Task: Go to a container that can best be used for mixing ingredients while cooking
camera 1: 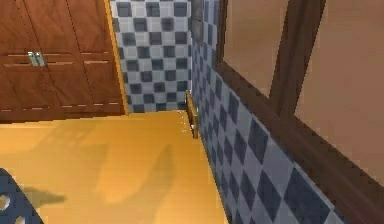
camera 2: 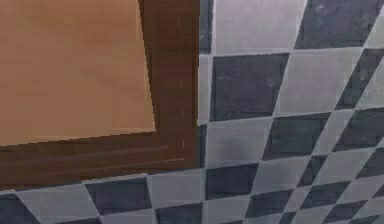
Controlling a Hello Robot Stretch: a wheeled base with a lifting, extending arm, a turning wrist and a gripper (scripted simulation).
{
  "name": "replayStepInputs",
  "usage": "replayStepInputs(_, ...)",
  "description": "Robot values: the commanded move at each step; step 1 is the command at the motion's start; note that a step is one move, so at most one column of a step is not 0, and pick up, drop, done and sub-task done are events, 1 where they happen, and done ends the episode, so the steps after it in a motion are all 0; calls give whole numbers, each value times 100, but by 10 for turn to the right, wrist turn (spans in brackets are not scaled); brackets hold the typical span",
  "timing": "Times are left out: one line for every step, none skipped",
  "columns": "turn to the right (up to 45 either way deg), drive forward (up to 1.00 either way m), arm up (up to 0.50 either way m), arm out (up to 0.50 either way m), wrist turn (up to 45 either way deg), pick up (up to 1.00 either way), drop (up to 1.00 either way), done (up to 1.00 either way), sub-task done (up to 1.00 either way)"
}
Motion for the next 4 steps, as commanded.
replayStepInputs(-90,0,0,0,0,0,0,0,0)
replayStepInputs(0,75,0,0,0,0,0,0,0)
replayStepInputs(-450,0,0,0,0,0,0,0,0)
replayStepInputs(-60,0,0,0,0,0,0,0,0)
